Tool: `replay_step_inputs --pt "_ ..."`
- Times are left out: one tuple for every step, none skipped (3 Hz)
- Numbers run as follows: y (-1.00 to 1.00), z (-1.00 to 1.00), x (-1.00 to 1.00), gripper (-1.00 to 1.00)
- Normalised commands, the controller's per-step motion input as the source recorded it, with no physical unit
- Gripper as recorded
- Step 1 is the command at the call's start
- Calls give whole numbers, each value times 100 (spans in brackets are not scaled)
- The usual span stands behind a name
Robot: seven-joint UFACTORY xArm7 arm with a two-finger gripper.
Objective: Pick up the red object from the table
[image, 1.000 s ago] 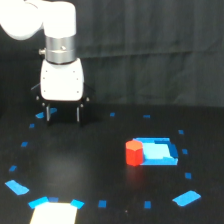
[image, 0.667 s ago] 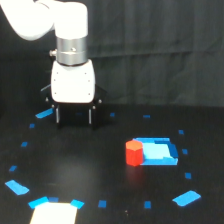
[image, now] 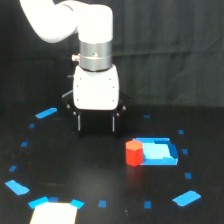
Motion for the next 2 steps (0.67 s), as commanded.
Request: replay_step_inputs --pt "-100 14 47 100" --pt "-100 2 56 78"
